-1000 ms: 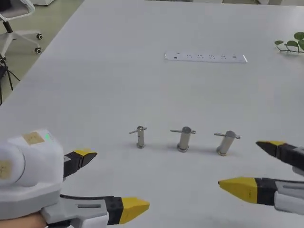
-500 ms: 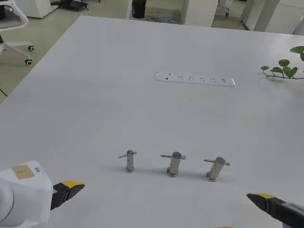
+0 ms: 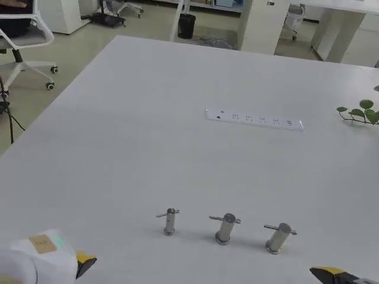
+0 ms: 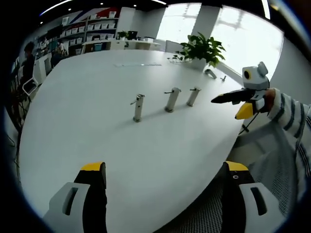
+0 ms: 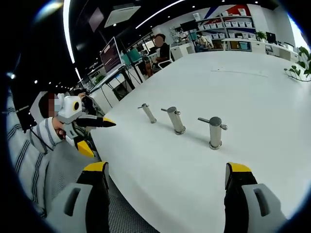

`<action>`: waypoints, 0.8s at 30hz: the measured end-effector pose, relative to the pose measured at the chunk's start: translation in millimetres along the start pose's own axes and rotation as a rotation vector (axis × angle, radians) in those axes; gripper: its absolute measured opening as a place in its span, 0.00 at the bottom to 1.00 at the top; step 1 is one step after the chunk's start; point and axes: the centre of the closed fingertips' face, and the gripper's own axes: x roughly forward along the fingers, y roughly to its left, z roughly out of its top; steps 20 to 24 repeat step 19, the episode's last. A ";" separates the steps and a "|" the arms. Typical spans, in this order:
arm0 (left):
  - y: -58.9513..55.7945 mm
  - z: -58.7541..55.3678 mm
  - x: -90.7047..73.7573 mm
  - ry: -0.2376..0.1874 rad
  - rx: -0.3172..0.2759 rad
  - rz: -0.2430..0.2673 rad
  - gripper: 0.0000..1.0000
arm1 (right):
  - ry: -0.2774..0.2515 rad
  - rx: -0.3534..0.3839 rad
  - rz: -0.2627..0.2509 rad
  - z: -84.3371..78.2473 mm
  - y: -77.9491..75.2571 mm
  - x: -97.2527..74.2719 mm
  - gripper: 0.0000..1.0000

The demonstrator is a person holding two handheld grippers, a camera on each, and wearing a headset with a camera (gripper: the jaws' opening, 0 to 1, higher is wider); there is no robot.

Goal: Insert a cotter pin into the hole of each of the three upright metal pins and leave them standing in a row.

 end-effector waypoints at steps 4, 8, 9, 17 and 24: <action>2.8 3.9 -2.4 -0.040 -0.046 0.019 0.99 | 0.002 0.013 -0.005 2.6 1.8 -1.2 0.98; 5.9 10.6 -4.6 -0.085 -0.111 0.027 0.99 | 0.021 0.015 -0.016 -1.2 1.6 -1.1 0.99; 6.4 12.0 -5.8 -0.090 -0.110 0.025 0.99 | 0.026 0.016 -0.016 -2.2 2.5 -0.7 0.98; 12.9 20.5 -10.3 -0.114 -0.166 0.047 0.99 | 0.039 0.028 -0.021 -2.1 4.6 1.8 0.98; 13.7 20.5 -10.7 -0.112 -0.166 0.050 0.97 | 0.040 0.029 -0.024 -1.1 4.6 1.6 0.98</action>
